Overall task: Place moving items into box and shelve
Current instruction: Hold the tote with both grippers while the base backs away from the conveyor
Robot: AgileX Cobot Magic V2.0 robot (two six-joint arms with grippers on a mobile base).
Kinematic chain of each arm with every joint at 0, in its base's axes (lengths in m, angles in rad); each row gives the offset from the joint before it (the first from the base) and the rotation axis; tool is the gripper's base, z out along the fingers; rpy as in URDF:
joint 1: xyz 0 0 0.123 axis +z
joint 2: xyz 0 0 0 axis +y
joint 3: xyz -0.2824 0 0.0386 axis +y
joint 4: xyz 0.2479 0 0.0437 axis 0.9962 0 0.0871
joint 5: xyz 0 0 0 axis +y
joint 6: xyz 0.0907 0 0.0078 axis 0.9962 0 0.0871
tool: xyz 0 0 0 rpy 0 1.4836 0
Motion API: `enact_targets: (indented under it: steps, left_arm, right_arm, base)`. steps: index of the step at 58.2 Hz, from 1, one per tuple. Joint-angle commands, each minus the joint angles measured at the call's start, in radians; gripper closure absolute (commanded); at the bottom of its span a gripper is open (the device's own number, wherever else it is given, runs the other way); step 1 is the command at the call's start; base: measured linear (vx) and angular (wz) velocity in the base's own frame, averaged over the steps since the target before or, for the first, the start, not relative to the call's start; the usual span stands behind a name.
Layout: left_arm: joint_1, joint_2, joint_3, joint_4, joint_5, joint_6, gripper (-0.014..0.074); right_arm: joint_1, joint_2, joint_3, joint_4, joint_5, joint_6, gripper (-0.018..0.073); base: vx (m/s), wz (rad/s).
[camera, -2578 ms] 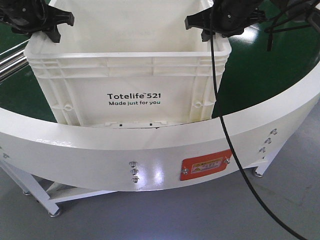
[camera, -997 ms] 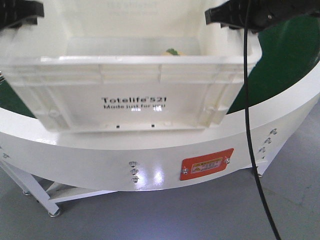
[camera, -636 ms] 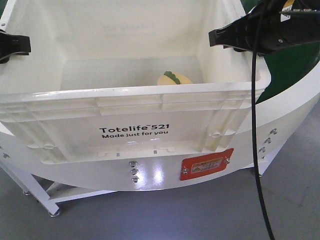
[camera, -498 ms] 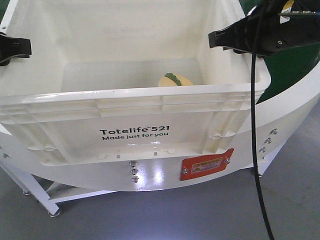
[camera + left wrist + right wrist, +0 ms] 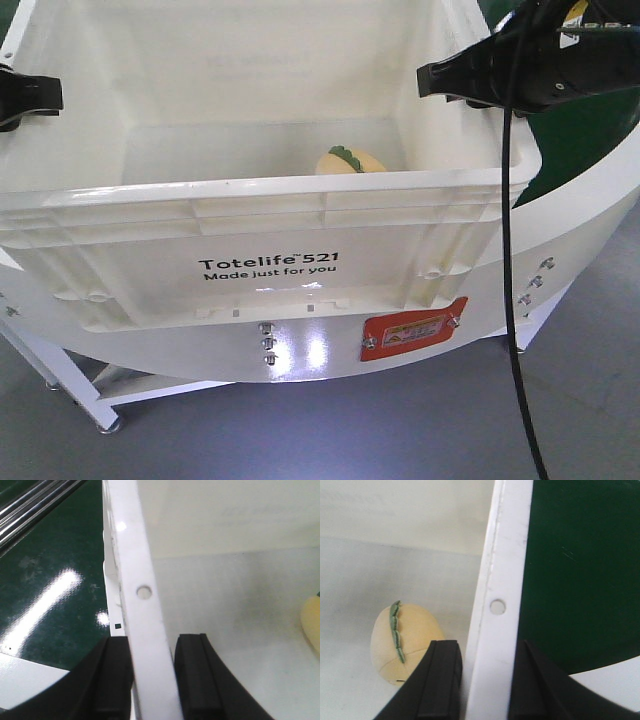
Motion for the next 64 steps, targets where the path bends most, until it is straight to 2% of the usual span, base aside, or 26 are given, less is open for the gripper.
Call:
enact_targets:
  steps: [1, 64]
  left_arm:
    - [-0.004, -0.038, -0.043, 0.018, -0.158, 0.034, 0.0540]
    - [-0.004, -0.038, -0.043, 0.018, -0.158, 0.034, 0.0540]
  right_arm:
    - [-0.006, -0.051, -0.046, -0.061, -0.114, -0.014, 0.0449]
    - [-0.006, -0.051, -0.046, -0.061, -0.106, -0.014, 0.0449]
  base:
    - [0.00, 0.00]
    - [-0.01, 0.03]
